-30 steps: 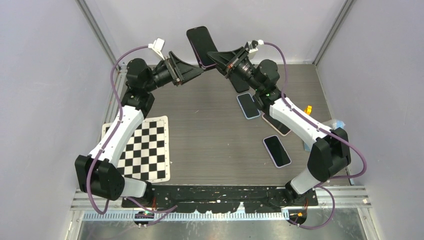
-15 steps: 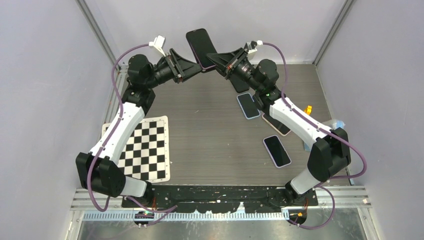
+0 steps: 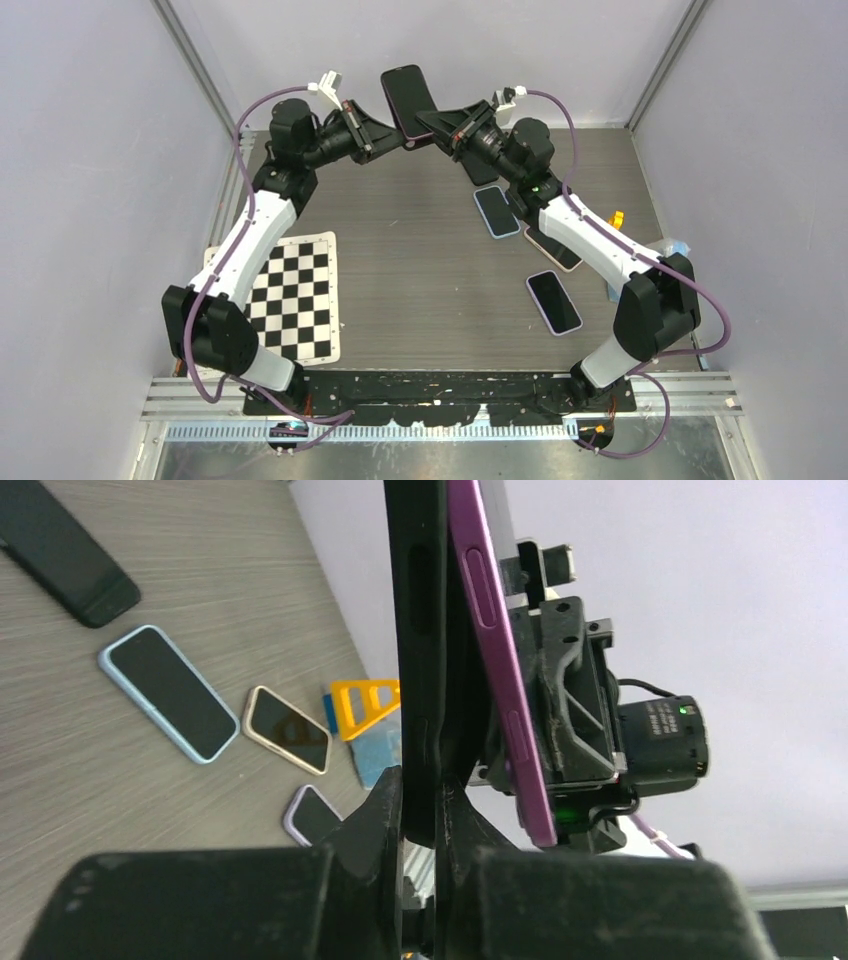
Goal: Take the phone out of the phone case
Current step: Remove the phone case from the phone, then place the phone at the center of the board, then place the phone case at the center of the board.
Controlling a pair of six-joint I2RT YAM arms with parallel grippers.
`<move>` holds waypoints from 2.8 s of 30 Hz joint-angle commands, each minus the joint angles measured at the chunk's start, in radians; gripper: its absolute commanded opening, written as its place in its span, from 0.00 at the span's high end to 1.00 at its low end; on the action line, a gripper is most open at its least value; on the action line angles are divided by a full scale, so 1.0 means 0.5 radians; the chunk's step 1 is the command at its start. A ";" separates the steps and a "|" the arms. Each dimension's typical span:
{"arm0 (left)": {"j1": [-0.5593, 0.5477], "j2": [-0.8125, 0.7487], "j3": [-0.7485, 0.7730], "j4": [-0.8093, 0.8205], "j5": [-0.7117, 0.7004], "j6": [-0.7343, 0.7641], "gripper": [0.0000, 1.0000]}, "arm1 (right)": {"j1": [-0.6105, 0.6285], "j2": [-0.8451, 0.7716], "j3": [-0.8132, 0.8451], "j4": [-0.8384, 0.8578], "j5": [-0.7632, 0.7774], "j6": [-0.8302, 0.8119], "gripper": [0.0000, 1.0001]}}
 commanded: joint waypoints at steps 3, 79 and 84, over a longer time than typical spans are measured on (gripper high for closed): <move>0.152 0.148 0.162 -0.365 -0.342 0.429 1.00 | -0.042 -0.066 -0.018 0.207 -0.228 -0.049 0.99; 0.239 1.206 1.032 -1.507 -0.778 1.056 0.04 | -0.208 0.929 1.074 -2.307 0.741 -1.854 0.02; 0.239 0.804 0.634 -1.325 -0.598 1.032 0.04 | -0.281 0.661 0.760 -2.387 1.057 -2.230 0.00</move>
